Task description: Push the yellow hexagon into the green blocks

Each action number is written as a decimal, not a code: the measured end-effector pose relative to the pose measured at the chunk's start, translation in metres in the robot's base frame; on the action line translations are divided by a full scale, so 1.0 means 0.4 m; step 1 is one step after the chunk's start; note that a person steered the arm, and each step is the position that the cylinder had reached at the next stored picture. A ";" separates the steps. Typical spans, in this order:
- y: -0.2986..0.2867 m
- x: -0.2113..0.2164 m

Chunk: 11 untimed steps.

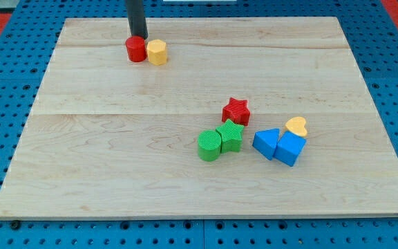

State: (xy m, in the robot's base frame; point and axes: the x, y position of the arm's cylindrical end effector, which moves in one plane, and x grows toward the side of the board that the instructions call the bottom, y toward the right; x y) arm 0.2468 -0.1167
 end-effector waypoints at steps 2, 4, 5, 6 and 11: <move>0.154 0.213; 0.193 0.092; 0.252 0.245; 0.338 0.346; 0.226 0.352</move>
